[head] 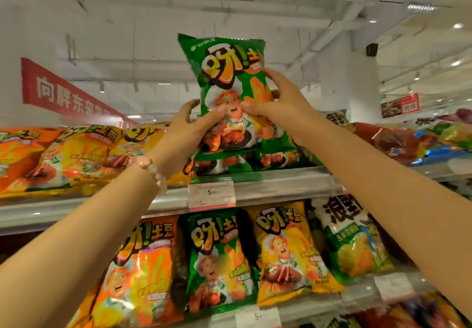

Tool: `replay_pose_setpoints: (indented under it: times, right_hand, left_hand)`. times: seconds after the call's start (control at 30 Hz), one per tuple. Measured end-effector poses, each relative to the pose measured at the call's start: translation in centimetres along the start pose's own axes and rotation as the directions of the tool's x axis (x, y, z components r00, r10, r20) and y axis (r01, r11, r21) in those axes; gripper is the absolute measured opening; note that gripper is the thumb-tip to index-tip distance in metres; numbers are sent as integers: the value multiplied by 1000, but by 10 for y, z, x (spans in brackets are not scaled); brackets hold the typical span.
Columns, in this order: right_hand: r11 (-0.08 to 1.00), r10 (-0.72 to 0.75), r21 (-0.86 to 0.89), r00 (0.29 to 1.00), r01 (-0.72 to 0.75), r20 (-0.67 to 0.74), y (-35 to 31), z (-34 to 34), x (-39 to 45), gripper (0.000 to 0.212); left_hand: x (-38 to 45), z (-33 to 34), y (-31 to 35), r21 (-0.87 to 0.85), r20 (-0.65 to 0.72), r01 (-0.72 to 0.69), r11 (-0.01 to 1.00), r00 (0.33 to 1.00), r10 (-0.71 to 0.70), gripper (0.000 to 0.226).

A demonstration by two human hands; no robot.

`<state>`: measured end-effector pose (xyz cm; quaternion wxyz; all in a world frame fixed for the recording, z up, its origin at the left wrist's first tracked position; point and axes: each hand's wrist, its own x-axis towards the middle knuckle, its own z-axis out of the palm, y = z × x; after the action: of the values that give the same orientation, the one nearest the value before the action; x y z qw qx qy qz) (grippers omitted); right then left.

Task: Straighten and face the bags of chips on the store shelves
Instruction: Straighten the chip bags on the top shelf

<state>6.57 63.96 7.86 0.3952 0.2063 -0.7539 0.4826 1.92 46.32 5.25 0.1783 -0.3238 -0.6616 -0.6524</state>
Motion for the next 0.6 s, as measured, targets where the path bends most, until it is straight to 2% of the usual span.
replay_pose_setpoints:
  times: [0.07, 0.13, 0.17, 0.23, 0.27, 0.3, 0.43, 0.57, 0.6]
  right_hand:
    - [1000, 8, 7, 998, -8, -62, 13, -20, 4, 81]
    - [1000, 6, 4, 994, -5, -113, 27, -39, 8, 80]
    - [1000, -1, 0, 992, 1, -124, 34, -47, 10, 78]
    - [1000, -8, -11, 992, 7, -125, 50, -57, 11, 75]
    - [1000, -13, -22, 992, 11, -122, 58, -60, 12, 74]
    - [999, -22, -35, 993, 18, -118, 66, -61, 12, 74]
    - [997, -41, -63, 996, 35, -84, 93, -59, 10, 75]
    - [999, -19, -46, 999, 17, -42, 111, -55, 10, 75]
    - [998, -3, -56, 1000, 2, -29, 116, -55, 11, 75]
  left_hand:
    - [-2, 3, -7, 274, -11, -67, 959, 997, 73, 99]
    - [-5, 4, -15, 550, 63, -164, 819, 986, 155, 101]
    - [-7, 6, -19, 689, 128, -213, 693, 977, 173, 101]
    - [-8, 9, -27, 881, 250, -286, 376, 958, 142, 106]
    - [-6, 11, -31, 918, 284, -302, 258, 953, 106, 109]
    - [-5, 12, -35, 933, 290, -297, 202, 955, 64, 112]
    - [-5, 14, -49, 955, 222, -213, 206, 975, -21, 118]
    - [-11, 10, -59, 917, 167, -139, 375, 985, -43, 114]
    - [-13, 10, -61, 911, 163, -136, 389, 986, -36, 112]
